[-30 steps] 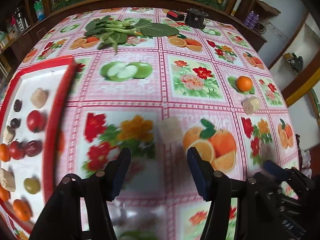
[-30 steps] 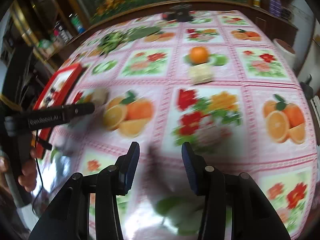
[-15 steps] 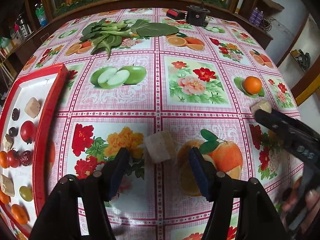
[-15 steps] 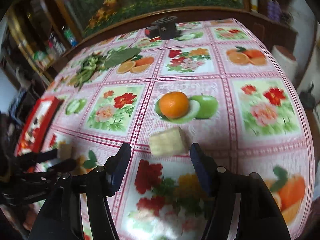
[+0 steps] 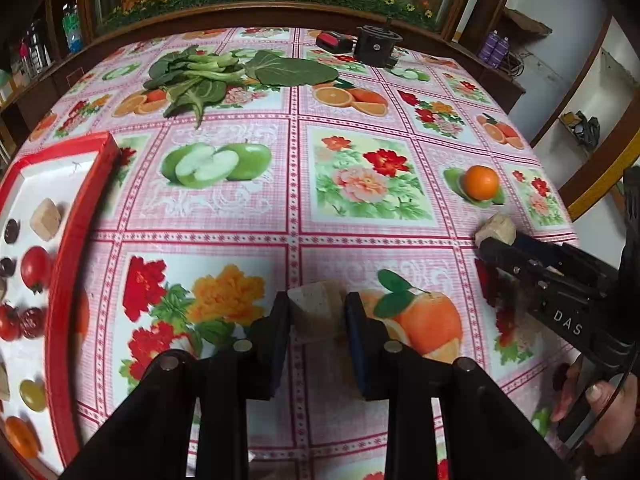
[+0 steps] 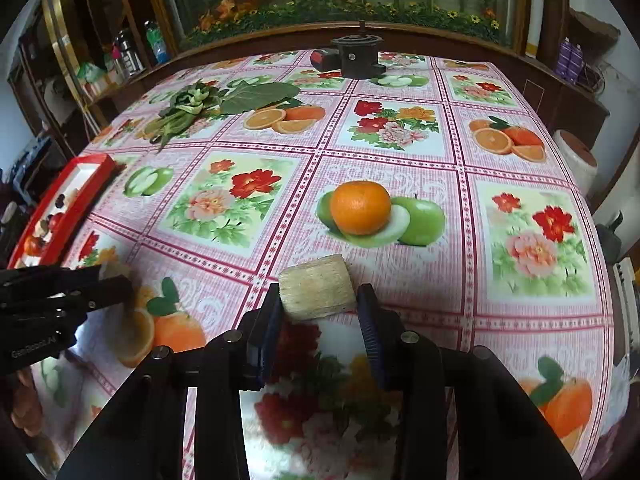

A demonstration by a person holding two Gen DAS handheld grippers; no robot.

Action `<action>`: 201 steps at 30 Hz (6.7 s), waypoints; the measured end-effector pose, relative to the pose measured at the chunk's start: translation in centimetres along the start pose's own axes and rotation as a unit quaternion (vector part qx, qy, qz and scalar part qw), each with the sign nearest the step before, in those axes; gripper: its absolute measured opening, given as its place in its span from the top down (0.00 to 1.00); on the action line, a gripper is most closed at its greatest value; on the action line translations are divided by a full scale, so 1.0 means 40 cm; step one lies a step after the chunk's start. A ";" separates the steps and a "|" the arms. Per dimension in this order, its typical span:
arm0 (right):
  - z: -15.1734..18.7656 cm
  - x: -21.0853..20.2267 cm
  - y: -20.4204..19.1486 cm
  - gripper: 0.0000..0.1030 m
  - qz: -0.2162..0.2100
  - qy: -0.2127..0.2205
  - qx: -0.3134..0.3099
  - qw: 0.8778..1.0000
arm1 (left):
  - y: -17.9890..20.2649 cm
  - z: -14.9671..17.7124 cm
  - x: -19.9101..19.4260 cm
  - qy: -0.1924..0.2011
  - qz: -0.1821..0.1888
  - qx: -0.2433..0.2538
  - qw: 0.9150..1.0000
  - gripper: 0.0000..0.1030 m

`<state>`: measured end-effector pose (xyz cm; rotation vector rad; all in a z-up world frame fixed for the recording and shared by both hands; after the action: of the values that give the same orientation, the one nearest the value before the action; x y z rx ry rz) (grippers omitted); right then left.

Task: Organize fruits
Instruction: 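Grasp a beige cube with the right tool while the left tool grasps another beige cube, then carry both beige cubes over the white tray, then open both tools to drop the beige cubes into the tray, then move both open tools back toward the remaining food, then grasp a dark date with the right tool while the left tool grasps an orange, then carry the dark date and orange over the white tray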

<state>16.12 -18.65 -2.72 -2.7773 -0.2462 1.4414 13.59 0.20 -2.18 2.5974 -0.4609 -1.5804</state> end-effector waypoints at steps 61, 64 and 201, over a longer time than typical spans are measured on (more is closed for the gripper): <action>-0.022 -0.018 -0.828 0.64 -0.179 -0.032 -0.134 0.974 | -0.588 0.167 -0.296 0.032 -0.040 -0.101 0.994 0.71; -0.014 0.009 -0.851 0.64 -0.174 -0.043 -0.145 0.973 | -0.582 0.165 -0.286 0.029 -0.044 -0.086 0.995 0.71; 0.186 -0.136 -0.235 0.80 -0.048 -0.017 -0.041 0.998 | -0.084 0.100 -0.122 -0.013 0.051 0.015 0.999 0.64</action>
<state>5.69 -10.63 -1.90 -2.7626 -0.4443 1.4896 8.71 5.18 -0.58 2.5339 -0.6132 -1.5876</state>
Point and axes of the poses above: each gripper's, at about its wrist camera, not at the fingertips, and x roughly the way its jaws point, y to its right, z to its underside, the point moved 4 cm from there along x, roughly the way its jaws point, and after that the axes turned 3 degrees about z, right-handed, at the moved point
